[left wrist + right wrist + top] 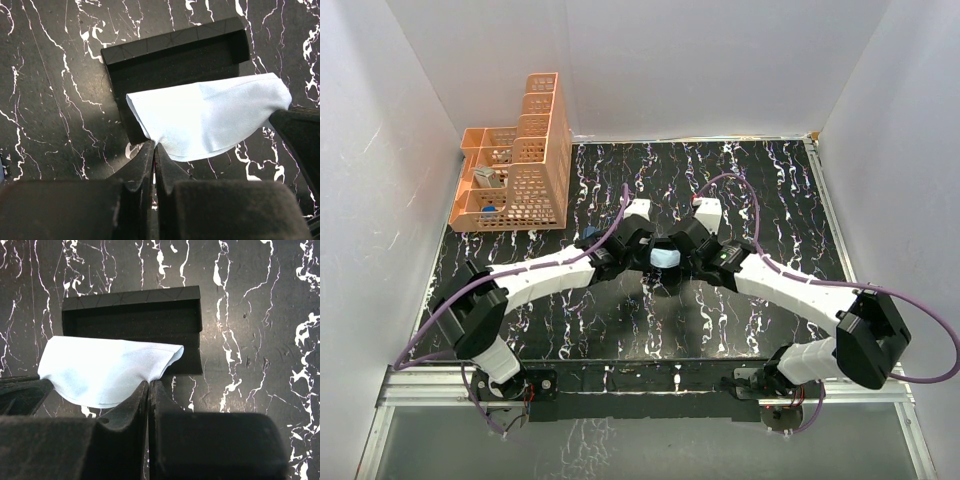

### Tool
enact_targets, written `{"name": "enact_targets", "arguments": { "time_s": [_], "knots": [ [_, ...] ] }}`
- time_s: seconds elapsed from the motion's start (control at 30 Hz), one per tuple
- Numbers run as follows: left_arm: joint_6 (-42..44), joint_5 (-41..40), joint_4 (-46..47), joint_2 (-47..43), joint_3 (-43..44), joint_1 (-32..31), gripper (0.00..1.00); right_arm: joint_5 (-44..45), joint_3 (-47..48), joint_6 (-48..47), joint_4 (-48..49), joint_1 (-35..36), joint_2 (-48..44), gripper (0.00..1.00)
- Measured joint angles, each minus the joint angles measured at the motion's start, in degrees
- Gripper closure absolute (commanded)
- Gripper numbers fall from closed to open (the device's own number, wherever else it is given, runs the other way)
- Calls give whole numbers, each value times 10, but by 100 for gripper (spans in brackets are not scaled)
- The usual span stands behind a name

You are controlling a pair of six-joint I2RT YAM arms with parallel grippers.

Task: Organize the sunglasses
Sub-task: Place the glasses cleaning cloth in the sunglasses case.

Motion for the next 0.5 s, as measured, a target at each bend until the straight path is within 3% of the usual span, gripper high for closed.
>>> {"name": "enact_targets", "arguments": {
  "time_s": [0.5],
  "knots": [
    [27, 3, 23, 61, 44, 33, 100, -39, 12, -51, 54, -58, 43, 100]
  ]
}}
